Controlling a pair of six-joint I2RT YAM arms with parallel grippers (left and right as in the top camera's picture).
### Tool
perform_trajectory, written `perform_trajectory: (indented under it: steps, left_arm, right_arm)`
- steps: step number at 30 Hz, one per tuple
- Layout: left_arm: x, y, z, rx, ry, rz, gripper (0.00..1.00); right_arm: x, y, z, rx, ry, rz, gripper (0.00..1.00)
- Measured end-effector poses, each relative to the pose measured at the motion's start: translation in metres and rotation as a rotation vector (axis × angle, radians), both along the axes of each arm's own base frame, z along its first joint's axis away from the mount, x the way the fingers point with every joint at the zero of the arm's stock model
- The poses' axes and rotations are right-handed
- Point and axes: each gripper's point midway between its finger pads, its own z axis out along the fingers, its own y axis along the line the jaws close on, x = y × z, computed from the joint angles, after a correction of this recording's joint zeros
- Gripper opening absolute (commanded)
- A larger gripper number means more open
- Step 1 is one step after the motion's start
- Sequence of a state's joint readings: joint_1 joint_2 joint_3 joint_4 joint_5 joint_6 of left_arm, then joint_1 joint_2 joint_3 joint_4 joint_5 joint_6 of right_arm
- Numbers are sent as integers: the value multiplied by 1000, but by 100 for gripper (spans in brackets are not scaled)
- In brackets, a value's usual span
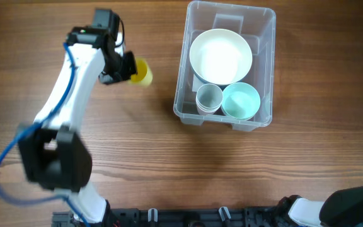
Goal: Pack container
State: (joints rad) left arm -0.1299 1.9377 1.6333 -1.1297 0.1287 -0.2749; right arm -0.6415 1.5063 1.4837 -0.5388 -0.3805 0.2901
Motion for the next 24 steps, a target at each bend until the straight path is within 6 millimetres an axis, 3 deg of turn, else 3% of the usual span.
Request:
perform_trajectory:
  steps: [1, 2, 4, 7, 9, 13, 14, 15, 17, 18, 19, 22, 24]
  left_arm:
    - [7, -15, 60, -29, -164, -33, 4]
    - [6, -25, 83, -45, -227, -57, 4]
    - [1, -50, 118, -77, -340, -124, 4]
    - [-25, -116, 156, -141, -460, -315, 4]
    - [-41, -151, 151, -136, -454, -416, 4]
    - [-49, -185, 108, -85, -367, -507, 4]
    - [-49, -190, 94, -72, -336, -520, 9]
    - [-49, -195, 77, -55, -300, -530, 43]
    - [-47, -195, 54, -29, -250, -535, 70]
    - [-46, -195, 50, -24, -242, -536, 91]
    - [-46, -195, 47, -20, -236, -535, 100]
    - [-43, -190, 49, -4, -247, -524, 100]
    - [-32, -174, 60, 34, -287, -486, 100]
  right_arm:
    - [0, 0, 0, 0, 0, 0, 100]
    - [0, 0, 0, 0, 0, 0, 100]
    - [0, 0, 0, 0, 0, 0, 100]
    - [0, 0, 0, 0, 0, 0, 100]
    - [0, 0, 0, 0, 0, 0, 100]
    - [0, 0, 0, 0, 0, 0, 100]
    - [0, 0, 0, 0, 0, 0, 100]
    - [0, 0, 0, 0, 0, 0, 100]
    - [0, 0, 0, 0, 0, 0, 100]
    - [0, 0, 0, 0, 0, 0, 100]
    - [0, 0, 0, 0, 0, 0, 100]
    - [0, 0, 0, 0, 0, 0, 100]
    - [0, 0, 0, 0, 0, 0, 100]
